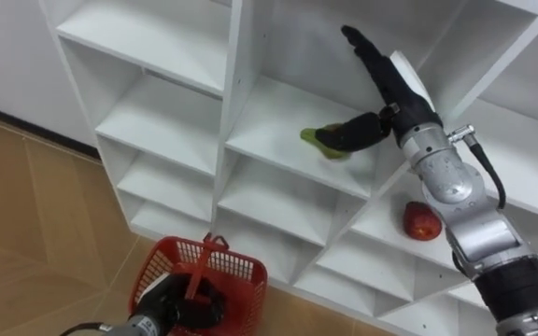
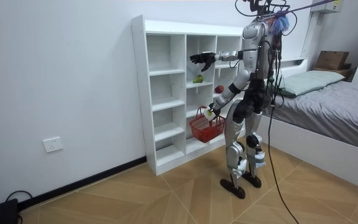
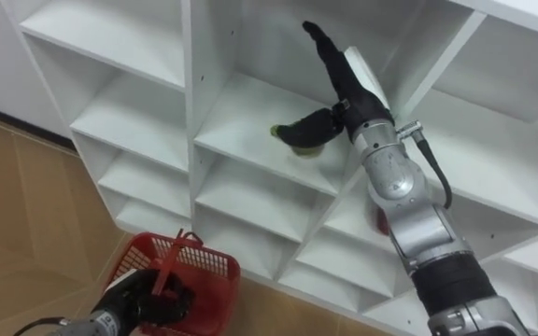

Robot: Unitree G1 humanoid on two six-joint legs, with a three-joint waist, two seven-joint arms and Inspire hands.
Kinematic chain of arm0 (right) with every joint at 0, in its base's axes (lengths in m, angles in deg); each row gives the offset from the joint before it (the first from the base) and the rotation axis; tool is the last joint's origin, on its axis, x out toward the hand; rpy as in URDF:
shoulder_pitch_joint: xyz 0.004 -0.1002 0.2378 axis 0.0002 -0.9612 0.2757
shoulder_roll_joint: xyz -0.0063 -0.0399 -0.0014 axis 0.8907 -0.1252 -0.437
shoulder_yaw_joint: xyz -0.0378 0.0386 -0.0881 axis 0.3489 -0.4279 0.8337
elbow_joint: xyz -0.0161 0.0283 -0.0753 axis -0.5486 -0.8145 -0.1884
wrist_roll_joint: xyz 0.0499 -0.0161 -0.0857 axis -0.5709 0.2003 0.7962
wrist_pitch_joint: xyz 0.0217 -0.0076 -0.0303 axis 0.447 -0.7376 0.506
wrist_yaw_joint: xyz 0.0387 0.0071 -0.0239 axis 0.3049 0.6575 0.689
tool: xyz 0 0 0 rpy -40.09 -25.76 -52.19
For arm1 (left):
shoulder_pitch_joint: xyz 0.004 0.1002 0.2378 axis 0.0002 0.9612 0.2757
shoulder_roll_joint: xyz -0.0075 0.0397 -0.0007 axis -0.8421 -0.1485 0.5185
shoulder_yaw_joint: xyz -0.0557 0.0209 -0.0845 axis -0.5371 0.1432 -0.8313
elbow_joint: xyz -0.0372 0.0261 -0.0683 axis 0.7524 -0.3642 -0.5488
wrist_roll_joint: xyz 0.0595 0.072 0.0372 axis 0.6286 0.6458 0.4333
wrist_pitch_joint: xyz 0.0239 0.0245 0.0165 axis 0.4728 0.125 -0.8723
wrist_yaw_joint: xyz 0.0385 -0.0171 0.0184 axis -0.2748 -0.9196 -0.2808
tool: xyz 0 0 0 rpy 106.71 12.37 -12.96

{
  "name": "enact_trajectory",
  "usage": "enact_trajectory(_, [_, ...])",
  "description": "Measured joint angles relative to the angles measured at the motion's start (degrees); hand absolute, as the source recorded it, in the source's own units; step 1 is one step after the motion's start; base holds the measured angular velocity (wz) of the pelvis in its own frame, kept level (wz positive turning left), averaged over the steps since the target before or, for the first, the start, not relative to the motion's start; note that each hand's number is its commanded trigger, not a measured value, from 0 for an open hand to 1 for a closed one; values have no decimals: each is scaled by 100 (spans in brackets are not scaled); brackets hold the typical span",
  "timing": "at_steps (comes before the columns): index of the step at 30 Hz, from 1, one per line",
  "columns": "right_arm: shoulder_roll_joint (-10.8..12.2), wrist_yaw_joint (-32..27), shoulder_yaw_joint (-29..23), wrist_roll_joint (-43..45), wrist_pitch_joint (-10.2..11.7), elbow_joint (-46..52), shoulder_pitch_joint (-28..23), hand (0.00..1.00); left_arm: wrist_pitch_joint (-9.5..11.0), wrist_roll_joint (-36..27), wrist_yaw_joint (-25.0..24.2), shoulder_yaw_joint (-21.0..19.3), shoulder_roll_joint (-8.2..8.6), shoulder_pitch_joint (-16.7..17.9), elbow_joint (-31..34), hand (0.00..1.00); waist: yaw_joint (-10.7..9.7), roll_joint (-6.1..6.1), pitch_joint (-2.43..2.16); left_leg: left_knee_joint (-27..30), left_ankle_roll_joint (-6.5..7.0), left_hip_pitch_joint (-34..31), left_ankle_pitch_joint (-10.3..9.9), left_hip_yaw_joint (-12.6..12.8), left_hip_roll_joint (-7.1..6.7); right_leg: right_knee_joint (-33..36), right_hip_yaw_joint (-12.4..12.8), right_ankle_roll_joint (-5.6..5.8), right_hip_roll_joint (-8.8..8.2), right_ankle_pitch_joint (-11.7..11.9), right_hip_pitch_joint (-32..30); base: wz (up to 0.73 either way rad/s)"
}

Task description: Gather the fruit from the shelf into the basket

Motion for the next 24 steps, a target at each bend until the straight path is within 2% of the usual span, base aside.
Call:
enact_trajectory(3, [0, 117, 0, 5, -4, -124, 11, 0, -48, 41, -22, 7, -6, 0, 0, 100, -10, 12, 8, 55, 1, -52, -1, -9, -3, 0, -106, 2, -6, 1, -2, 6])
enact_trajectory(7, [0, 374, 2, 14, -51, -321, 35, 0, -100, 203, -41, 12, -1, 2, 0, 100, 0, 61, 30, 62, 3, -96, -2, -17, -6, 2, -122, 2, -3, 2, -17, 4])
enact_trajectory(12, [6, 452, 4, 178, -37, -592, 134, 0, -108, 203, -56, 10, 14, 1, -5, 100, 20, 125, 9, 81, 10, -184, 10, -54, -19, 23, -122, 2, -15, 2, -95, 2])
enact_trajectory(18, [7, 468, 4, 226, -3, -834, 195, 0, -113, 187, -164, 13, 21, 1, -12, 100, 50, 120, 5, 87, 21, -259, 21, -71, -36, 24, -122, 5, -29, 4, -173, 0])
enact_trajectory(24, [6, 483, 9, 219, -103, -966, 195, 0, -168, 184, -211, 16, 19, 1, -11, 100, 130, 114, 1, 55, 25, -272, 22, -47, -41, 22, -117, 9, -37, 5, -209, 0])
